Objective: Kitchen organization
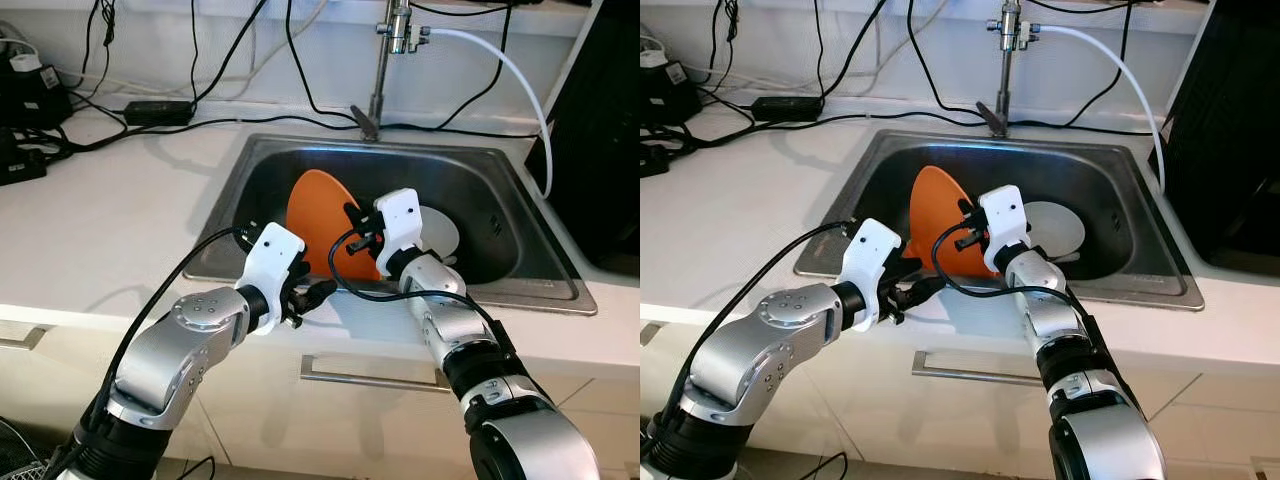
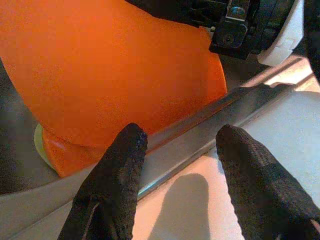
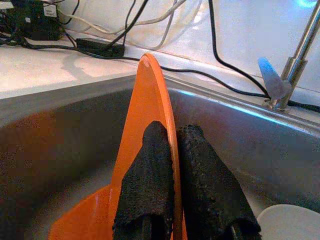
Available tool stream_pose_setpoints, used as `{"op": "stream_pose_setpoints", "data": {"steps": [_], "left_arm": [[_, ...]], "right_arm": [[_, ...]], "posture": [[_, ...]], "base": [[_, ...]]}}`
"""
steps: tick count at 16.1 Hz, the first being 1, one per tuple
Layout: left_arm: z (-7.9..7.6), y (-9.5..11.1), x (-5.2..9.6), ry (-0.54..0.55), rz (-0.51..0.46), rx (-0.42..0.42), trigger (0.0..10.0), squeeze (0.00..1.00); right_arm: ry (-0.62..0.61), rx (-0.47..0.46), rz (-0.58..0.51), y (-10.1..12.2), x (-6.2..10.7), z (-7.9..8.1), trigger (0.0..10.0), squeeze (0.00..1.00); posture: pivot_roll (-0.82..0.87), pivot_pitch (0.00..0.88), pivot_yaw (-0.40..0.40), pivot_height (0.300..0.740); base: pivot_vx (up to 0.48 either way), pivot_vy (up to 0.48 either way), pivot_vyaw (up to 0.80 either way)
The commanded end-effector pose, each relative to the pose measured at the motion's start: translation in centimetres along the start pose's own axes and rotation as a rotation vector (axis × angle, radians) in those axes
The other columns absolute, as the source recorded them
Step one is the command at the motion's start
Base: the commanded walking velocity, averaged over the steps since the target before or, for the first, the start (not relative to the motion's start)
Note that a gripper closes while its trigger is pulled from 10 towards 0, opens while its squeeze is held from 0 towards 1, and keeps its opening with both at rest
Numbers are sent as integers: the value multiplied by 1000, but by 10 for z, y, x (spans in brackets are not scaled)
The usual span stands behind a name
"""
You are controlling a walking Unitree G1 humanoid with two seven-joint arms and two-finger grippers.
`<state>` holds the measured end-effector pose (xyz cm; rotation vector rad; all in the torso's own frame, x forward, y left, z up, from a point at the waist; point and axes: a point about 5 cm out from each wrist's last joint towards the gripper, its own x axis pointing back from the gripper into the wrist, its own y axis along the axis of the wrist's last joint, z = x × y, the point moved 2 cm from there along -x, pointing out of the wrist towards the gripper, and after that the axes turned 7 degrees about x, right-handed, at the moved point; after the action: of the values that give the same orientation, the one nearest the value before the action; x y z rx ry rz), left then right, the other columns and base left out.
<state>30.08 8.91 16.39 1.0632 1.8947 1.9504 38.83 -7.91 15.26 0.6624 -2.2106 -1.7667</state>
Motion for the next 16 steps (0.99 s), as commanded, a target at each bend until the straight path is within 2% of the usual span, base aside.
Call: {"op": "stream_pose_setpoints", "data": {"steps": [1,5,6,7,8,9,16], "left_arm": [[-1,2,2,-3,-5,-12,10000,0],[-1,1,2,-1,-4,-11,10000,0],[-1,1,2,0,-4,-10,10000,0],[-1,1,2,0,-4,-11,10000,0],[-1,1,2,0,-4,-12,10000,0],[-1,1,1,-3,-4,-12,10000,0],[-2,0,0,-6,1,-20,10000,0]], "right_arm": [[4,2,-27,5,-2,0,10000,0],[-2,6,-23,5,-2,-2,10000,0],[-5,4,-21,5,-1,-4,10000,67],[-12,4,-19,5,-1,-5,10000,1000],[-23,9,-13,4,-1,-7,10000,1000],[-40,20,-2,3,0,-10,10000,0],[-148,56,-8,7,2,-30,10000,0]], "posture": [[148,0,10,740],[149,0,9,740],[149,0,9,740],[149,0,9,740],[145,0,11,740],[145,0,11,740],[143,0,16,740]], "base": [[0,0,0],[0,0,0],[0,0,0],[0,0,0],[0,0,0],[0,0,0],[0,0,0]]}}
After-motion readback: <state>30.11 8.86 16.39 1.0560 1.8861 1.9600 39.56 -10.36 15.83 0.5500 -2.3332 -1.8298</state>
